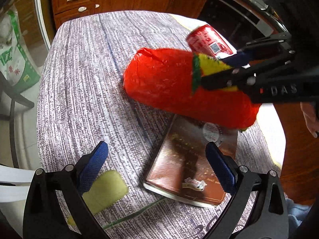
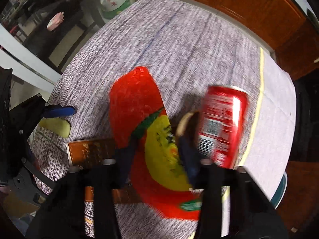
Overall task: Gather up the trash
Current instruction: 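Grasp the red-yellow chip bag by its end with the right tool, then grasp the green melon rind with the left tool while the right tool holds the chip bag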
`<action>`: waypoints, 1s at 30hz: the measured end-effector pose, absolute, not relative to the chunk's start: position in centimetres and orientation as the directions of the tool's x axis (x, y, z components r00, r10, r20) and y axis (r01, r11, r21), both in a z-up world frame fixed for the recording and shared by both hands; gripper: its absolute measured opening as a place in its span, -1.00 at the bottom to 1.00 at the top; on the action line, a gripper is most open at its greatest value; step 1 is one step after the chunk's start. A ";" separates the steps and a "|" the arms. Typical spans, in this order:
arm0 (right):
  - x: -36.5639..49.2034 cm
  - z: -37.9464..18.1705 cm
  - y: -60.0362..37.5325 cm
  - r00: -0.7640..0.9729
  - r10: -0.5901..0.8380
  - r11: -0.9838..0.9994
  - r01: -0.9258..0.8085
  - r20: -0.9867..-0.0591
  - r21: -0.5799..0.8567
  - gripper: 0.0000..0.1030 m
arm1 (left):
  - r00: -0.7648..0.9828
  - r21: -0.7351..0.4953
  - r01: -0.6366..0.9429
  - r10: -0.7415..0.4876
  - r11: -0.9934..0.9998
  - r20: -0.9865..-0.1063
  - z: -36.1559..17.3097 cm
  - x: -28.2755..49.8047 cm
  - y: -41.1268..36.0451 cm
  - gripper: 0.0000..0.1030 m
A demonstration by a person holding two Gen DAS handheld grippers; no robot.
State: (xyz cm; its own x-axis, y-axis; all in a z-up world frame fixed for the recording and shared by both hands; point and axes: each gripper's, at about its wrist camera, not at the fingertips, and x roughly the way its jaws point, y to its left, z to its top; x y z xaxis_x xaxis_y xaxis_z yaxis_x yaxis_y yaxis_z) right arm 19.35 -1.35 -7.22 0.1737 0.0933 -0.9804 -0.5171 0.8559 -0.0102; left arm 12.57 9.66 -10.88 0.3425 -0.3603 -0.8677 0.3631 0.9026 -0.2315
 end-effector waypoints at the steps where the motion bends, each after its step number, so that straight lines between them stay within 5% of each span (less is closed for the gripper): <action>1: 19.2 -7.0 -2.0 0.177 0.093 0.863 -0.504 -0.980 -0.009 -0.65 | 0.344 -0.230 0.367 -0.361 0.901 -0.867 -10.7 12.4 9.4 0.91; 9: 16.9 -3.2 -6.9 0.264 0.130 0.918 -0.396 -0.956 0.016 -0.87 | 0.365 -0.210 0.415 -0.374 0.885 -0.853 -9.0 11.3 6.6 0.90; 30: 14.4 1.1 -16.0 0.380 0.212 0.960 -0.252 -0.900 0.120 -0.91 | 0.352 -0.171 0.527 -0.397 0.832 -0.847 -7.2 11.2 -2.2 0.91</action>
State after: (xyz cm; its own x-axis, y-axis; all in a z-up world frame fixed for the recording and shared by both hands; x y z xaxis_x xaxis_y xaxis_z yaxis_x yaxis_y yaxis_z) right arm 14.37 -16.02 1.06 0.3800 0.2118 -0.9004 -0.2517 0.9604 0.1197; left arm 11.15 -2.18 -7.25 0.3520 -0.3975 -0.8474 0.5274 0.8322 -0.1712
